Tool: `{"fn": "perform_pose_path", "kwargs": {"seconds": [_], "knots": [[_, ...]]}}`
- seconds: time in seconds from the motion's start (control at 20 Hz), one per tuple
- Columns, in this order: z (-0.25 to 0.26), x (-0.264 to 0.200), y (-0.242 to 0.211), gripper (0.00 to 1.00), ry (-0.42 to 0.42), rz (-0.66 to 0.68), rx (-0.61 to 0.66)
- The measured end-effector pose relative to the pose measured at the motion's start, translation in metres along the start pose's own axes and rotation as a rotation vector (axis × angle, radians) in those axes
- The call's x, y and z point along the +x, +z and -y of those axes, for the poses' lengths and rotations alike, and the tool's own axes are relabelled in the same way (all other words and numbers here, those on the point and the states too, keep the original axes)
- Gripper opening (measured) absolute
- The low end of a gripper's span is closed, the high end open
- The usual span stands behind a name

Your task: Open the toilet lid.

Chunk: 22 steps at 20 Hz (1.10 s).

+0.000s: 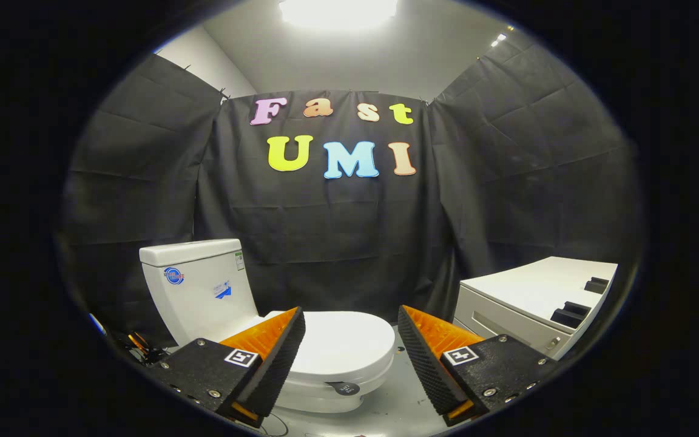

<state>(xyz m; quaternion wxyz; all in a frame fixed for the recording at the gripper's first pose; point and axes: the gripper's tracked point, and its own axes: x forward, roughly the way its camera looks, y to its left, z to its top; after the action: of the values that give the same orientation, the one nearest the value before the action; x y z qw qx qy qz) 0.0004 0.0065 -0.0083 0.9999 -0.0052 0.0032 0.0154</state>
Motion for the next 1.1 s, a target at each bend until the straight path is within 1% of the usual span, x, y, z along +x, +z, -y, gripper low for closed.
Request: {"fn": "perform_pose_path", "kwargs": {"seconds": [0.6, 0.85, 1.1], "knots": [[-0.003, 0.0, -0.002, 0.95, 0.025, -0.009, 0.027], [-0.006, 0.01, -0.016, 0.95, 0.07, -0.049, 0.118], [0.006, 0.026, -0.038, 0.95, 0.083, -0.102, 0.18]]}}
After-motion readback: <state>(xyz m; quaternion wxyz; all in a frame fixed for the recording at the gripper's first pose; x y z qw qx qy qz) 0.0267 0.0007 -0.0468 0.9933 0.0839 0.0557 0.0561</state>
